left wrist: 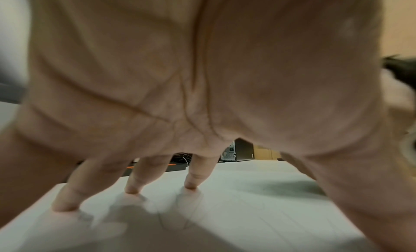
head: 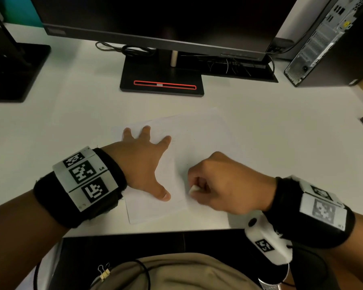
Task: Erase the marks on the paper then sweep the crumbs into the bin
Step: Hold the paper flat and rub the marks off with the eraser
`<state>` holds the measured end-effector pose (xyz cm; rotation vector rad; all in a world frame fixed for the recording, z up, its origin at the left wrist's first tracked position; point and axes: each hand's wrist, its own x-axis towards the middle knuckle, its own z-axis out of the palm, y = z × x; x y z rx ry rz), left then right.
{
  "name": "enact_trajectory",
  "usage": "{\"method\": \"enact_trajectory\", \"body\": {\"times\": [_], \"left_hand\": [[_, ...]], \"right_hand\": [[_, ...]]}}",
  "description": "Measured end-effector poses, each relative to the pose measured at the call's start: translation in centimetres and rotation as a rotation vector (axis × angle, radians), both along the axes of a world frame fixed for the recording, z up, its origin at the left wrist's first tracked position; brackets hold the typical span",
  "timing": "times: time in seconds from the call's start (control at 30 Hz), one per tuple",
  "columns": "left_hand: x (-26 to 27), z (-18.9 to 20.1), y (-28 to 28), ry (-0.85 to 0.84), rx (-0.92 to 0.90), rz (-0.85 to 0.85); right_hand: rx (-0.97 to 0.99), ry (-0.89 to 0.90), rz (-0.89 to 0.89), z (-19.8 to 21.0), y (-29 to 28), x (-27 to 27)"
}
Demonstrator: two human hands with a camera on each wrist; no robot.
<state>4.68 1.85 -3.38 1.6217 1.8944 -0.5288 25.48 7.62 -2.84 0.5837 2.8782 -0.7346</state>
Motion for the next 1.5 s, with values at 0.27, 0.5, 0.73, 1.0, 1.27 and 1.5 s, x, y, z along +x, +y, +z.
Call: {"method": "enact_trajectory", "body": {"times": [0.27, 0.5, 0.73, 1.0, 1.27, 1.5], "left_hand": [[0.1, 0.0, 0.1, 0.003, -0.006, 0.003], [0.1, 0.1, 0.1, 0.002, -0.014, 0.022], [0.2, 0.2, 0.2, 0.004, -0.014, 0.028], [0.1, 0.2, 0.2, 0.015, -0.028, 0.033], [0.2, 0.5, 0.1, 0.093, -0.045, -0.028], [-0.3, 0.7, -0.2, 0.132, -0.053, -0.075]], "right_hand": [[-0.01, 0.002, -0.074, -0.2, -0.7, 1.1], [0.04, 0.009, -0.192, -0.2, 0.9, 1.7], [0.025, 0.009, -0.342, -0.1, 2.4, 2.6], [0.07, -0.009, -0.413, -0.4, 3.0, 3.2], [-1.13, 0.462, -0.772, 0.6, -0.2, 1.7], [-1.463, 0.66, -1.108, -1.9, 1.8, 1.4]]}}
